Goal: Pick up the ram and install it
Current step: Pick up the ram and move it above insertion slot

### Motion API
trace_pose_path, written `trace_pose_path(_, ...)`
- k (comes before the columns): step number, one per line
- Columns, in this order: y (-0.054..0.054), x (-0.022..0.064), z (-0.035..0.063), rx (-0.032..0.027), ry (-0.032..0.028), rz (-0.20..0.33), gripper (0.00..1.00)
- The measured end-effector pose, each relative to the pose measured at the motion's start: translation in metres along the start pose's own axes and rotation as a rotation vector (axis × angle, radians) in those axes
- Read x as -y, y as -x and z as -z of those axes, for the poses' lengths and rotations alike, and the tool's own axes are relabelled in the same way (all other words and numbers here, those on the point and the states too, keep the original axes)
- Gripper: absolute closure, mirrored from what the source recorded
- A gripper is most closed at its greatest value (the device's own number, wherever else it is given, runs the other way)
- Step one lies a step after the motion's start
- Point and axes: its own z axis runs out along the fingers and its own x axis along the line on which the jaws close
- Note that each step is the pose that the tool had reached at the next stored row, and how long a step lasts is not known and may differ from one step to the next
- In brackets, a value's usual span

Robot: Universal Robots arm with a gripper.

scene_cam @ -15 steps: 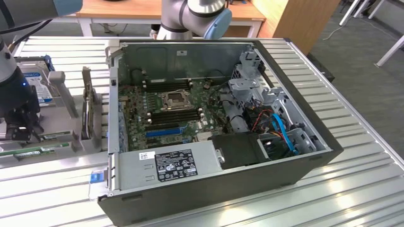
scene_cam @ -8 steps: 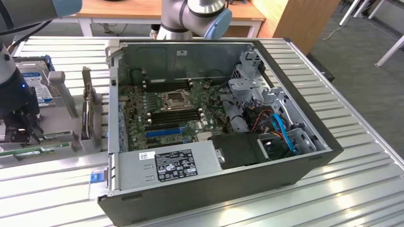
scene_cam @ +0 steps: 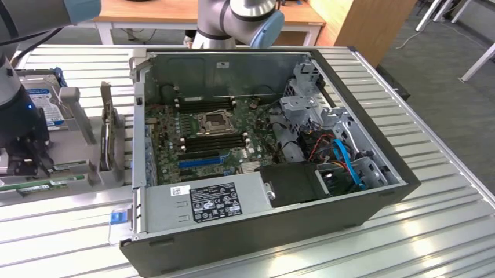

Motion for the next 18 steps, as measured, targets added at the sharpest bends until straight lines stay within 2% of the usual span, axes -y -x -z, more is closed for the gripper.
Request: trace_pose_path(18, 0.0, 0.0005, -0.0131, 0.0, 0.0, 0.0, 0.69)
